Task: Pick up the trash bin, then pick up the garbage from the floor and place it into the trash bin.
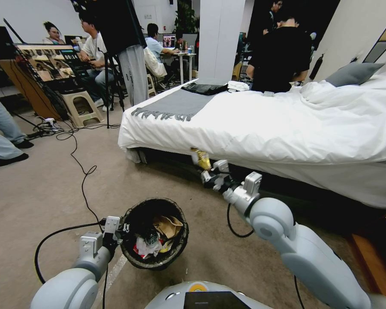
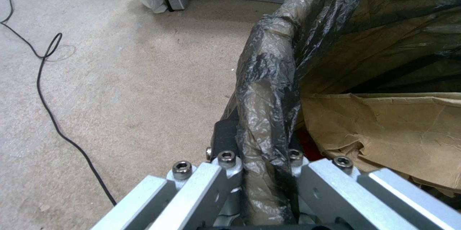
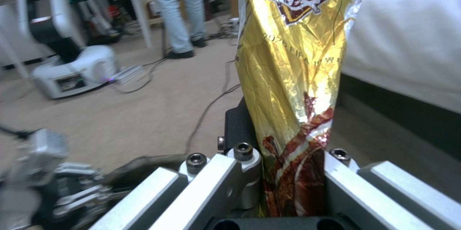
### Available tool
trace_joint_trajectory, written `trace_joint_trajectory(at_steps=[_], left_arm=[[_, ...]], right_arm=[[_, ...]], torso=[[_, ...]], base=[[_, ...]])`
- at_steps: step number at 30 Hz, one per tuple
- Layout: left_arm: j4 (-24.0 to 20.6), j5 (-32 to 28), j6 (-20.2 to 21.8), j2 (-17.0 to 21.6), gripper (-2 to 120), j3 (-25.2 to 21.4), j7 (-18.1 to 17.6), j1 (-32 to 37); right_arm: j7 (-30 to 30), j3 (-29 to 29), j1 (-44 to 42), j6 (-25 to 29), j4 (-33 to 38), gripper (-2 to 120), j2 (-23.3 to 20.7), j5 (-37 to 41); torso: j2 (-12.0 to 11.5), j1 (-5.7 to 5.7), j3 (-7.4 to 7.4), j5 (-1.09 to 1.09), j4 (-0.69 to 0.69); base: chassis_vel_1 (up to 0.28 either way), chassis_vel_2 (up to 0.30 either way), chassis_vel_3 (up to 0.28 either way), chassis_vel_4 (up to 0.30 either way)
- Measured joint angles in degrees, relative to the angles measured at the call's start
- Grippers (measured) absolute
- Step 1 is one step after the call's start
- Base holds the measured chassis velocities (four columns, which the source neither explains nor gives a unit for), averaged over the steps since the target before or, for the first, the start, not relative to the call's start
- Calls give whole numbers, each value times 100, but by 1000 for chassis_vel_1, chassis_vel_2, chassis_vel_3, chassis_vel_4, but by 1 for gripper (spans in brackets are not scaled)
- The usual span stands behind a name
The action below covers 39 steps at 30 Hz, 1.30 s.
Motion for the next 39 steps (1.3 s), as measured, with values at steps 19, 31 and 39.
trace_joint_trajectory(at_steps=[19,31,39], left_arm=[[0,-58,19,7,1,35,4,-117],[0,-85,19,15,1,34,9,-149],[0,-104,20,2,1,34,10,-190]], right_arm=[[213,-1807,733,-98,22,0,340,297],[346,-2158,854,-203,-317,0,518,220],[640,-2286,822,-303,-434,16,596,195]], torso=[[0,0,0,1,0],[0,0,0,1,0],[0,0,0,1,0]], base=[[0,0,0,0],[0,0,0,0],[0,0,0,0]])
